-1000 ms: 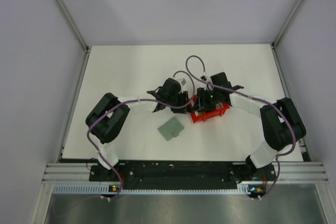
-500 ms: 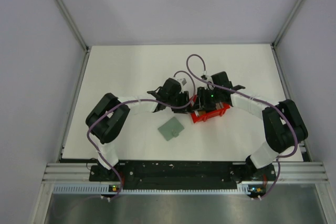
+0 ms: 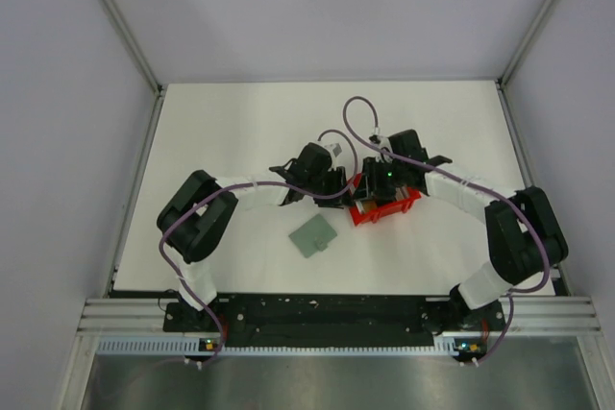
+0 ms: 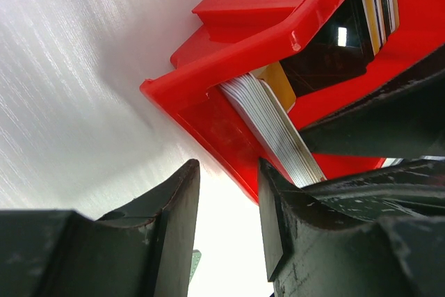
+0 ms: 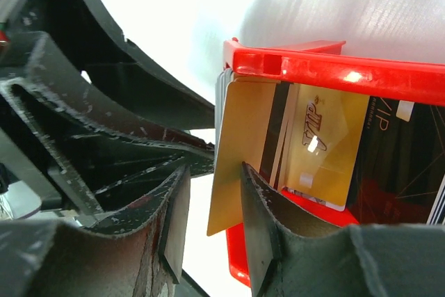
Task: Put the credit cards into the card holder
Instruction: Pick up the credit card from the storage box.
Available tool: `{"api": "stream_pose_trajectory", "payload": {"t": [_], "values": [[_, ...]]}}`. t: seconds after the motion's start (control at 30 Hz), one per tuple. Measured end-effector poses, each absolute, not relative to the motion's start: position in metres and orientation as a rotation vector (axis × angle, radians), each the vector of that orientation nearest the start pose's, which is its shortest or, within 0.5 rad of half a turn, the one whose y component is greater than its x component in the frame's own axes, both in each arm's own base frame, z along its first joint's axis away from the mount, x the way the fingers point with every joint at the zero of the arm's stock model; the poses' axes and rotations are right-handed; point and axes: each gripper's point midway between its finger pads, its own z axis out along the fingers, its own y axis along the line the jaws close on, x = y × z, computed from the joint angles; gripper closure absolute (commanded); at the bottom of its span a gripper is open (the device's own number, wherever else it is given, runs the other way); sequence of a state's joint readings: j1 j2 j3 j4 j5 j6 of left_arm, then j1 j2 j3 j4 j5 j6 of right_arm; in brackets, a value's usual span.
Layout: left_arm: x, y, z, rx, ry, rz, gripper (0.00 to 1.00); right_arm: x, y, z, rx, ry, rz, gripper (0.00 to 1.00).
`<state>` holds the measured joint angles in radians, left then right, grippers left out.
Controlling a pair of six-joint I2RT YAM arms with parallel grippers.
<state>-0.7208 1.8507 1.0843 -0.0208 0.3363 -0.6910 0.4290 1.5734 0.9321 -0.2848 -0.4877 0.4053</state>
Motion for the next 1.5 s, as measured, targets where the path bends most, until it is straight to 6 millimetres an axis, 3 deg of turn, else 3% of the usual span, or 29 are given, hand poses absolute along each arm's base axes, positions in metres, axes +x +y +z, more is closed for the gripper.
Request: {"api": "stream_pose_trajectory", "payload": {"t": [0.5, 0.97, 1.2, 1.5], "values": [[0.284, -0.360, 0.055, 0.208, 2.566, -1.022, 0.57, 0.283, 0.236, 0.086, -0.241, 2.568, 0.945, 0.88], [0.284, -0.361, 0.055, 0.206, 2.565, -1.030, 0.57, 0.289, 0.217, 0.073, -0.189, 2.608, 0.774, 0.90], [0.285, -0.364, 0.057, 0.210, 2.554, -1.042, 0.57, 0.291, 0.213, 0.071, -0.187, 2.610, 0.731, 0.82], [0.285, -0.364, 0.058, 0.213, 2.551, -1.047, 0.57, 0.291, 0.199, 0.063, -0.185, 2.639, 0.620, 0.80]]}}
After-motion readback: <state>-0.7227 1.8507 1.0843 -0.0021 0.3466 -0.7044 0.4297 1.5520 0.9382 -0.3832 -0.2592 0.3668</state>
